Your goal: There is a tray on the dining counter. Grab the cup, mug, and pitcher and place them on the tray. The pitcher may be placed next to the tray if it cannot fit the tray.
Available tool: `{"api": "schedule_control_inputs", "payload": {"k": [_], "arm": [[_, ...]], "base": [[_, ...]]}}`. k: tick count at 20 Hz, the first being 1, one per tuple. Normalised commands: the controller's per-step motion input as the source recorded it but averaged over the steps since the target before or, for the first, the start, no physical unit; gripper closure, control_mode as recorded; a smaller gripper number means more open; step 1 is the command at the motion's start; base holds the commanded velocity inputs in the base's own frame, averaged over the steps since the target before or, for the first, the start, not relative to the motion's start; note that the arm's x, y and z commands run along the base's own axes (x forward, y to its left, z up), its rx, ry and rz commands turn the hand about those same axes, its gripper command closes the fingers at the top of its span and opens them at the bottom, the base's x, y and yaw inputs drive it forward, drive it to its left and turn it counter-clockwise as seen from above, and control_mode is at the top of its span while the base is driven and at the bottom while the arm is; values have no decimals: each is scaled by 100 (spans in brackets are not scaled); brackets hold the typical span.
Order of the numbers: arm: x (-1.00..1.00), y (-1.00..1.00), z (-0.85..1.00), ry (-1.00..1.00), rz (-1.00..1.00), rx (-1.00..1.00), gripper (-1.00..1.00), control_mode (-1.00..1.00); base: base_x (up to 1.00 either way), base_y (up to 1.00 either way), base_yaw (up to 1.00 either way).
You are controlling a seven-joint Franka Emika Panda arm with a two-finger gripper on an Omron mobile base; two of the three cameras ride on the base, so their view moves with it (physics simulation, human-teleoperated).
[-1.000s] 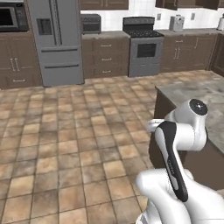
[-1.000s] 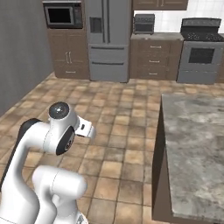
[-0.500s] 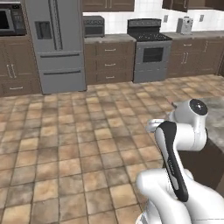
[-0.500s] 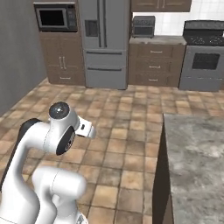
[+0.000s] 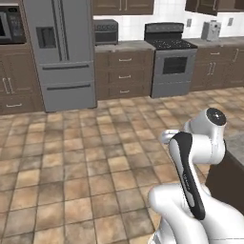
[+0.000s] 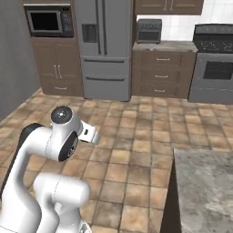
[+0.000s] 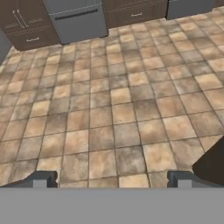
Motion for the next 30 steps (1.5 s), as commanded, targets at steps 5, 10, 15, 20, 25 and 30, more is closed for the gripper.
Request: {"api": "schedule_control_inputs", "payload": {"k": [5,10,15,20,25,30], "arm": [[0,0,0,0,0,0,-100,100],[0,0,0,0,0,0,-100,100],[0,0,0,0,0,0,-100,100],[0,0,0,0,0,0,-100,100],[0,0,0,0,0,0,-100,100],[0,0,0,0,0,0,-100,100]], "base": [[94,18,-2],[85,19,-18],[69,22,-39],[52,24,-58],[49,24,-62],[45,25,-65]]}}
